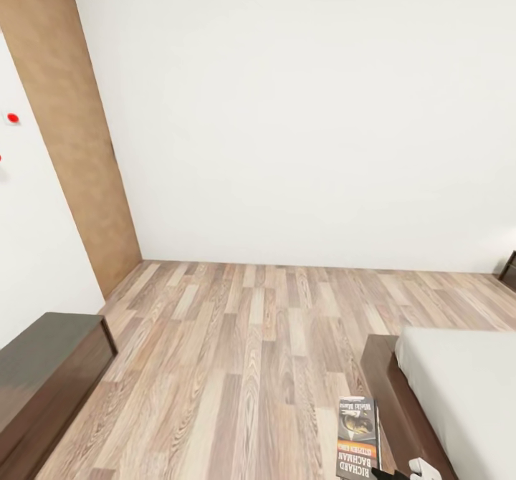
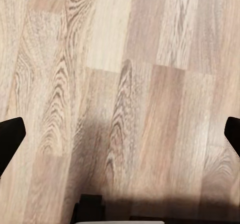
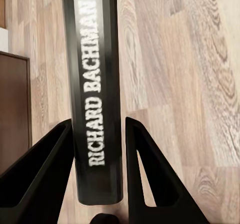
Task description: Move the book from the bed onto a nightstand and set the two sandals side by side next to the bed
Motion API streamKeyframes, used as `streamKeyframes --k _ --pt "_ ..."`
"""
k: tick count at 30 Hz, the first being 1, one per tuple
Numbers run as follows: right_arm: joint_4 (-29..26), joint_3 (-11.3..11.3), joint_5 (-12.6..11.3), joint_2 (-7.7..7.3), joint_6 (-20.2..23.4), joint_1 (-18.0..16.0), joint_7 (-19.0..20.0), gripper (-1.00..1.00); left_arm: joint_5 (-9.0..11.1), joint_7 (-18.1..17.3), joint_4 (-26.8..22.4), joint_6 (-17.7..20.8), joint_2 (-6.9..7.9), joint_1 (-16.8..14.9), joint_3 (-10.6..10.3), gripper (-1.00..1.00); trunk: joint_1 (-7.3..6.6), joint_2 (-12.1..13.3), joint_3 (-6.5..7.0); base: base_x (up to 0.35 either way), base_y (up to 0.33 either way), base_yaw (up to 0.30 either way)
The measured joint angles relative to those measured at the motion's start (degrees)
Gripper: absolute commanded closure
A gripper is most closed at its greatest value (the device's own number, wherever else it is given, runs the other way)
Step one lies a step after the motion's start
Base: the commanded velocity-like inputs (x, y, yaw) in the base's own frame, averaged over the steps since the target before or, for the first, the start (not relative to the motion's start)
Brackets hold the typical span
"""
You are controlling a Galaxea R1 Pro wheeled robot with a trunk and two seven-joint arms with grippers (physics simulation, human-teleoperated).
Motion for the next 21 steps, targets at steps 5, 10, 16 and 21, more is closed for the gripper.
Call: streamKeyframes --k 5,10,16,21 --pt "0.00 0.04 0.01 0.02 -0.01 0.00 0.00 1.00 0.00 -0.01 0.00 0.00 0.00 0.00 0.00 -1.00 0.00 0.00 0.00 0.284 0.000 0.000" --pt "0.00 0.02 0.01 0.00 0.03 0.00 0.00 1.00 0.00 -0.01 0.00 0.00 0.00 0.00 0.00 -1.00 0.00 0.00 0.00 0.277 0.000 0.000" --pt "0.00 0.02 0.00 0.02 0.00 0.00 0.00 1.00 0.00 0.02 0.00 0.00 0.00 0.00 0.00 -1.00 0.00 0.00 0.00 0.263 0.000 0.000" --pt "0.00 0.00 0.00 0.01 0.04 0.00 0.00 1.00 0.00 0.00 0.00 0.00 0.00 0.00 0.00 -1.00 0.00 0.00 0.00 0.258 0.000 0.000"
